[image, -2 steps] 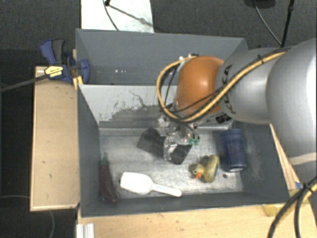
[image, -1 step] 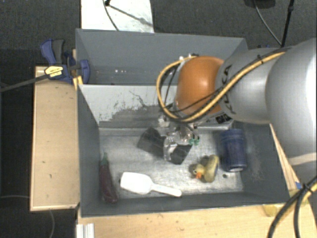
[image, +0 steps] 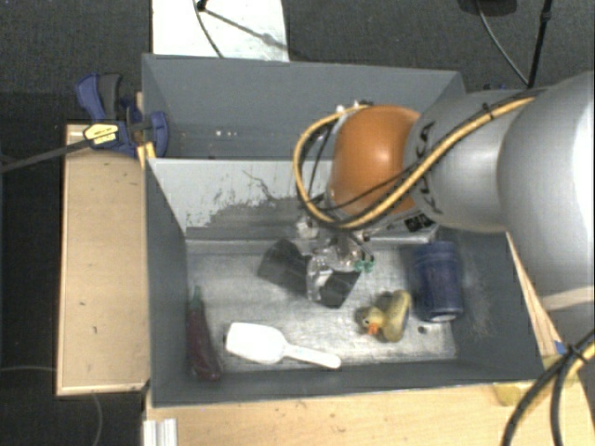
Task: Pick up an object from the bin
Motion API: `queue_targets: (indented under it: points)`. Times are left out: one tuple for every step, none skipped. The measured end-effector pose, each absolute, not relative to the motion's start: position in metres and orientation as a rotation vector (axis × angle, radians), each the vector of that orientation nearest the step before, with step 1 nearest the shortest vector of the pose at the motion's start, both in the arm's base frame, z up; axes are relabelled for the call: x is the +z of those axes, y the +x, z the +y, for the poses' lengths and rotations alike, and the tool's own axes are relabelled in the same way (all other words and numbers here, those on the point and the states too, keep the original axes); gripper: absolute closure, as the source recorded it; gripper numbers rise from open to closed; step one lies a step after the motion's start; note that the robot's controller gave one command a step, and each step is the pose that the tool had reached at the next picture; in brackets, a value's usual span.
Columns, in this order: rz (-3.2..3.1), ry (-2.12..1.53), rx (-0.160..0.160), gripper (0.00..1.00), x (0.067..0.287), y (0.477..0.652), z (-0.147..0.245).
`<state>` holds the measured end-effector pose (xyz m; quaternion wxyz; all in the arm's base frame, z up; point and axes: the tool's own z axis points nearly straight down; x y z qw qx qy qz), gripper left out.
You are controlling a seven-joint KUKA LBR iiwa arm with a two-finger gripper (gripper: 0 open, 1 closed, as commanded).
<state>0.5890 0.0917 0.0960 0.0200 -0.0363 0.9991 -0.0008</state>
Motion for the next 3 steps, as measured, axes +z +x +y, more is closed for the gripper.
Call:
queue_targets:
  points:
    - [3.1,-0.111,-0.002,1.0,0.096,0.589,0.092]
    - [3.102,-0.112,0.0,0.0,0.091,0.587,0.093]
    - [3.134,-0.119,0.002,0.0,0.079,0.576,0.096]
